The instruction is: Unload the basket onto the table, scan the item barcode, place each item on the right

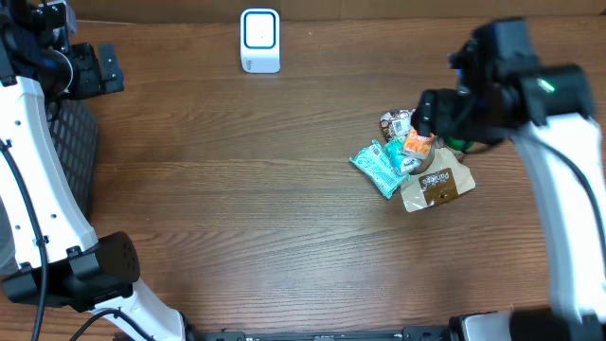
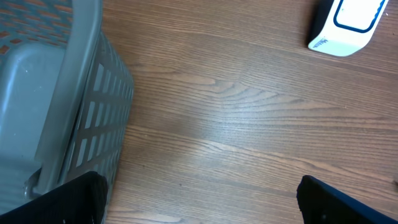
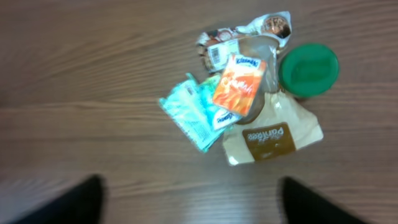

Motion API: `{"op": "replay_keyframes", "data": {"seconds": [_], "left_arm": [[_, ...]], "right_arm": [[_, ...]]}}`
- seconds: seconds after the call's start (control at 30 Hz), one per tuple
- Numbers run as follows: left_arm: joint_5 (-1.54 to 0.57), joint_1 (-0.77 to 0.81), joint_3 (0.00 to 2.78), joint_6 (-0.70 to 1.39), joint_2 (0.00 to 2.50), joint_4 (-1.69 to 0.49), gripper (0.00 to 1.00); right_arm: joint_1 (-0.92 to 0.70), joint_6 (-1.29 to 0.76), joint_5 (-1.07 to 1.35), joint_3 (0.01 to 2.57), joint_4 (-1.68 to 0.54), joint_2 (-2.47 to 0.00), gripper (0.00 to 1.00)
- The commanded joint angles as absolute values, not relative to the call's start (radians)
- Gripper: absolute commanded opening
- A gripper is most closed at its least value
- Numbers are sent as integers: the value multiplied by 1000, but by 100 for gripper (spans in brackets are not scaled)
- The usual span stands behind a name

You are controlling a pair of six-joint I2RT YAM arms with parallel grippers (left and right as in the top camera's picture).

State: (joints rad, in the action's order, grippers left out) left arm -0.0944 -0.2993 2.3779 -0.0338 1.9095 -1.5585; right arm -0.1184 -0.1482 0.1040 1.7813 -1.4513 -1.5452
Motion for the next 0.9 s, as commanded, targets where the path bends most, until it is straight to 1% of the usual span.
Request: {"op": "replay_keyframes", "data": {"seconds": [0.0, 0.2, 0.3, 0.57, 0.7, 0.87], "left_arm": [[-101, -298, 2397, -49, 1893, -1559, 99], [-101, -298, 2397, -49, 1893, -1559, 99], [-101, -298, 2397, -49, 1893, -1559, 99], [-101, -298, 2397, -49, 1893, -1559, 99], [-101, -298, 2397, -49, 1893, -1559, 100], [-101, -298, 2397, -49, 1893, -1559, 100]], "right_arm": [[-120, -157, 164, 1802, -1488, -1420, 100], [-120, -157, 242, 1802, -1587, -1267, 100], [-120, -157, 249, 1802, -1601, -1219, 100], [-120, -156, 228, 1800, -1670, -1195, 100], [-120, -155, 195, 1800, -1625, -1195, 100], [-119, -148, 65, 1771, -1559, -1191, 100]]}}
